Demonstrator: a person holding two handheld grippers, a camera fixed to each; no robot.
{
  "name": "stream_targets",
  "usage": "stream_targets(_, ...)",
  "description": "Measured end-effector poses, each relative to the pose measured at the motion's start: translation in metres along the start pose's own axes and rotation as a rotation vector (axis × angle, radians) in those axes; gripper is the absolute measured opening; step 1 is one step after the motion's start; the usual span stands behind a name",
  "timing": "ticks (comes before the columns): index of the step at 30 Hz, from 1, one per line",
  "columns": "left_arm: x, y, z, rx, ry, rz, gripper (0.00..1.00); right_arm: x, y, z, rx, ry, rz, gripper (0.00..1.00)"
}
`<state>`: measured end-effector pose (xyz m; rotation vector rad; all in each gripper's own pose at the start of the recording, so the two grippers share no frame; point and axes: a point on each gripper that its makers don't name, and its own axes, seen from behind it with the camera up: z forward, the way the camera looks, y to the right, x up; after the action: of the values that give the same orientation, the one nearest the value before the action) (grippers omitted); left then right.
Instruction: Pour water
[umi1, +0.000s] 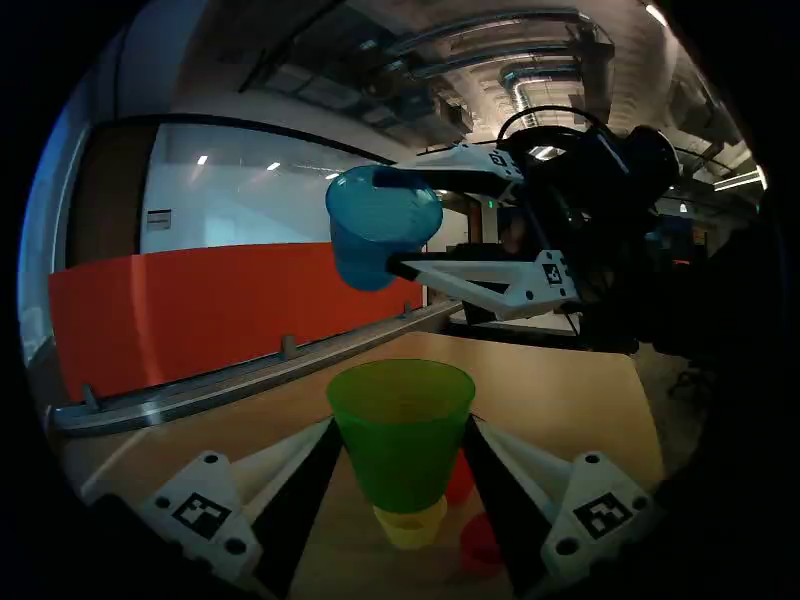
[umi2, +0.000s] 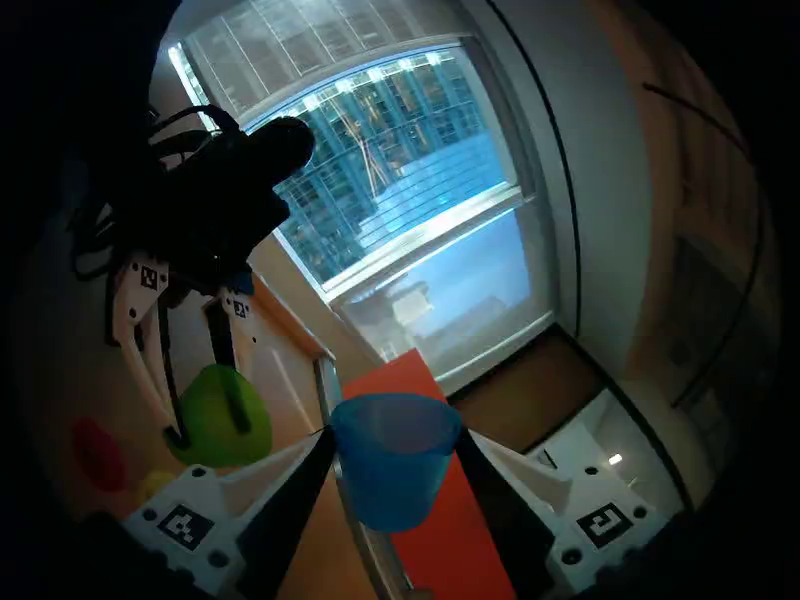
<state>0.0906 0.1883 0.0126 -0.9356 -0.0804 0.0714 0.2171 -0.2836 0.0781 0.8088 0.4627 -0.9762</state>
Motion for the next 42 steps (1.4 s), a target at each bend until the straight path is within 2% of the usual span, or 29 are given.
stream_targets(22, -0.0024, 0.0018, 0.0032, -0.004, -0.004, -0.002, 0.82, 0.0015, -0.0015, 0.0011, 0.018, -0.004, -0.118, 0.90)
stream_targets(42, -0.0019, 0.0031, 0.0042, -0.012, -0.010, 0.003, 0.82, 0.0051, 0.0002, 0.0029, 0.034, -0.001, -0.193, 0.90)
